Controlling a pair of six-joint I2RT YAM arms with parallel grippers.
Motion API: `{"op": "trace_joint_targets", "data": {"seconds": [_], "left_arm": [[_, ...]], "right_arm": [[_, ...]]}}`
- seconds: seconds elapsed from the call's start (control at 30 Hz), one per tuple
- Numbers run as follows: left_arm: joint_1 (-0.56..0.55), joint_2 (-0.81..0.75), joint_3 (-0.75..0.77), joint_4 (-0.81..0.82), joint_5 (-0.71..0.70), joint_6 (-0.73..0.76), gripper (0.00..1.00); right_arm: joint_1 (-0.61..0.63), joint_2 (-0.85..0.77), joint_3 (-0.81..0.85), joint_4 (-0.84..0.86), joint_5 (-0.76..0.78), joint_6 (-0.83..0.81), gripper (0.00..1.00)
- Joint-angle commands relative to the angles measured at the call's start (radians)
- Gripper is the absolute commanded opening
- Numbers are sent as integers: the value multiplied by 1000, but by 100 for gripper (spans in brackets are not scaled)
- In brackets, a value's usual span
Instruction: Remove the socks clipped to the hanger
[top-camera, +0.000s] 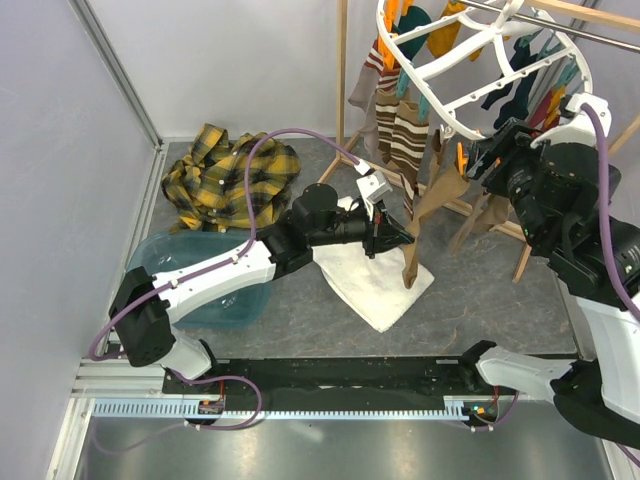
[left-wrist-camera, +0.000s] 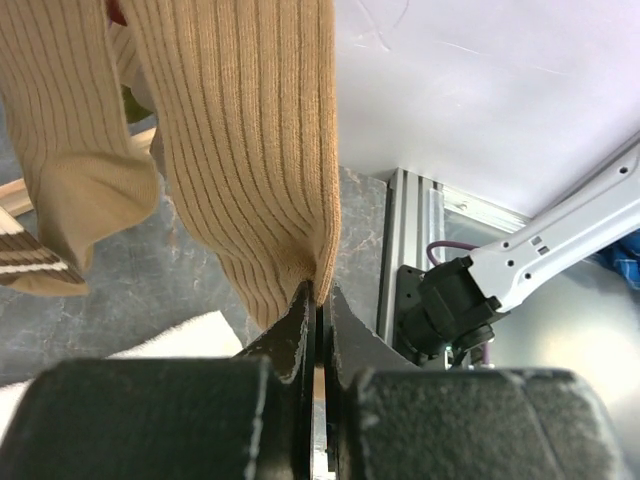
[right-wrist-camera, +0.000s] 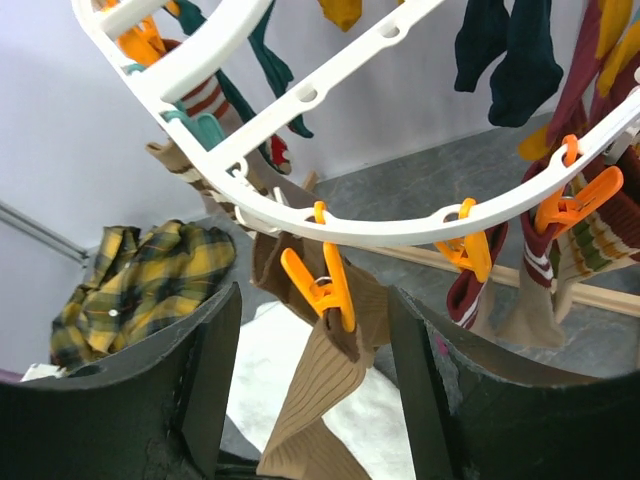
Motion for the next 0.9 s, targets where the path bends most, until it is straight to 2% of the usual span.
{"op": "trace_joint_targets", "data": {"seconds": [0.0,0.4,0.77,0.87], "left_arm": [[-5,-31,-1,31,40,-55,2],[-6,-42,18,13,46,-74,2],[-5,-68,32,-28,42,-72,2],[-6,-68,30,-38,39,-69,2]], "right_arm": [[-4,41,25,-21,51,-50,68],[-2,76,-38,24,76,-118,67],[-4,65,-145,153,73,-156,57],[-2,65,-154,179,91,-168,47]]}}
